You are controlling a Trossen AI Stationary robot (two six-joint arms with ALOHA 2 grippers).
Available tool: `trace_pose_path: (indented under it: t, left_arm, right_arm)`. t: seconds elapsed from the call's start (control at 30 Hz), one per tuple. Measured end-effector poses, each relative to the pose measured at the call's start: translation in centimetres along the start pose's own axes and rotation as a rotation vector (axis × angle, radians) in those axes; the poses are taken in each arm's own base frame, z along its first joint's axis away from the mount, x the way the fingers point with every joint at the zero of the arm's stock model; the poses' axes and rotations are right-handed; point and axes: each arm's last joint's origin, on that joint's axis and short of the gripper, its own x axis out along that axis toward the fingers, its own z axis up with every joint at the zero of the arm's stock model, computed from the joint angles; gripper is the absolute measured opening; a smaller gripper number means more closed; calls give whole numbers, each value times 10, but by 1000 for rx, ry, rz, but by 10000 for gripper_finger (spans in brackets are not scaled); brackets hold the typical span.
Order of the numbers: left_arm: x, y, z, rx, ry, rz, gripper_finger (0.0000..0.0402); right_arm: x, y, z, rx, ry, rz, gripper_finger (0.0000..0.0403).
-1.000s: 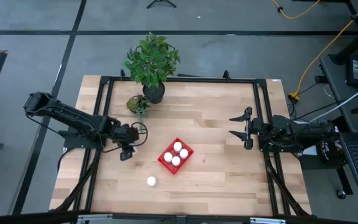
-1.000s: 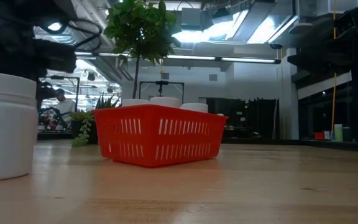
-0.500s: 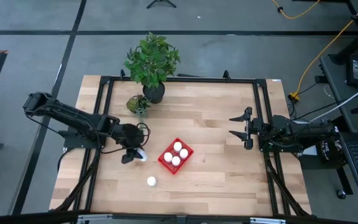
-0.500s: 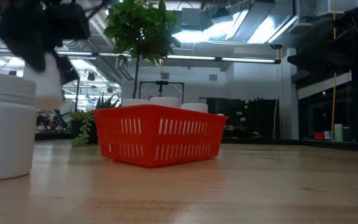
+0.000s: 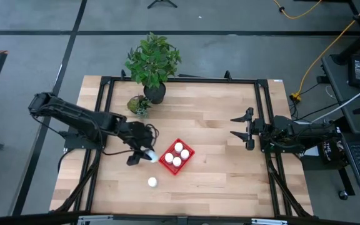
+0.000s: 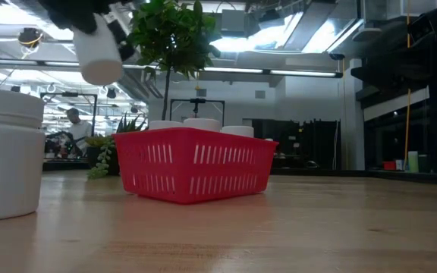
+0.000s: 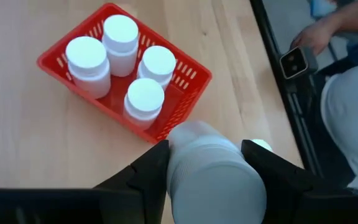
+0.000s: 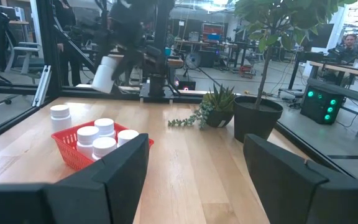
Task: Pick and place pill bottles into a basket
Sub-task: Put the top white medicine bottle into the red bin
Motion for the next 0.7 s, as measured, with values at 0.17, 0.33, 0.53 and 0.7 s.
trace_pose_path:
  t: [0.17,0.33,0.53,0.7]
  left_arm:
    - [18,-2,20,65,47,-1,170]
    - [30,-4,42,135,83,21,170]
    - [45,3,59,159,163,50,170]
    - [50,10,68,168,206,72,170]
  right_arm:
    - [0,0,0,0,0,0,264]
    - [0,0,0,0,0,0,264]
    - [0,0,0,0,0,0,264]
    - [0,0,0,0,0,0,264]
